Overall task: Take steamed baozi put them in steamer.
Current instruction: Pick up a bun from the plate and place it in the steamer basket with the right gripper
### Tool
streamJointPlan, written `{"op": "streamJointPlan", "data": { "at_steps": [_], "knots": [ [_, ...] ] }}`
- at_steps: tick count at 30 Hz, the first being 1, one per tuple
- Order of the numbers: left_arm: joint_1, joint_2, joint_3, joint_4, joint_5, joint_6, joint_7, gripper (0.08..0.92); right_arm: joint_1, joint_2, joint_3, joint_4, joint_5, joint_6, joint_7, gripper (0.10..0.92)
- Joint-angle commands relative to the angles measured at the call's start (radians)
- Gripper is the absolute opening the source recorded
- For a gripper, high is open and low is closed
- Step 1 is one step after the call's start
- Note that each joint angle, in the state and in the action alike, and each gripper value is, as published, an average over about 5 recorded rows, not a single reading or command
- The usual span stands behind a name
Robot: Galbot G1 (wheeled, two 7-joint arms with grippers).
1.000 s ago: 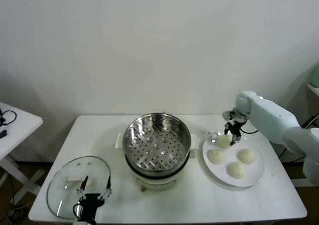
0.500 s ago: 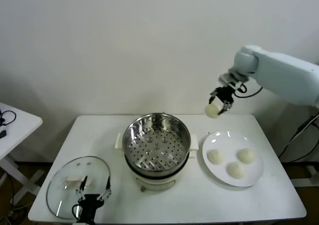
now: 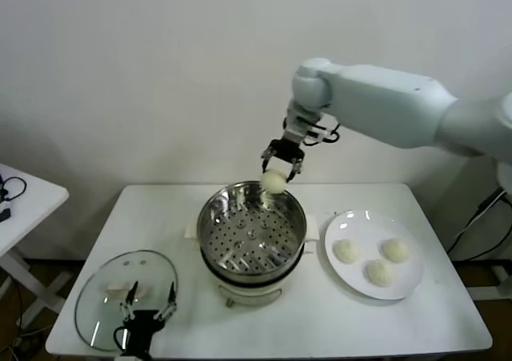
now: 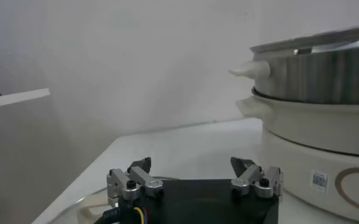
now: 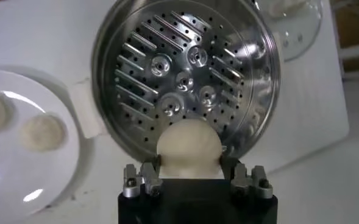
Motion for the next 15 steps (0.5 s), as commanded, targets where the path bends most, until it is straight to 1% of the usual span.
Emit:
{"op": "streamJointPlan", "data": {
  "at_steps": [1, 5, 15],
  "knots": [
    [0.001, -0.001, -0.001, -0.009, -0.006, 0.002, 0.0, 0.823, -0.184, 0.218, 0.074, -0.271, -0.187, 0.2, 0.026, 0.651],
    [0.004, -0.003, 0.0, -0.01, -0.007, 0.001, 0.0, 0.823, -0.239, 0.273, 0.119, -0.376, -0.244, 0.205, 0.02, 0.652],
    [0.005, -0.011, 0.005, -0.003, -0.004, -0.006, -0.003, 0.823, -0.265, 0.285, 0.133, -0.408, -0.267, 0.205, -0.002, 0.651]
  ]
}}
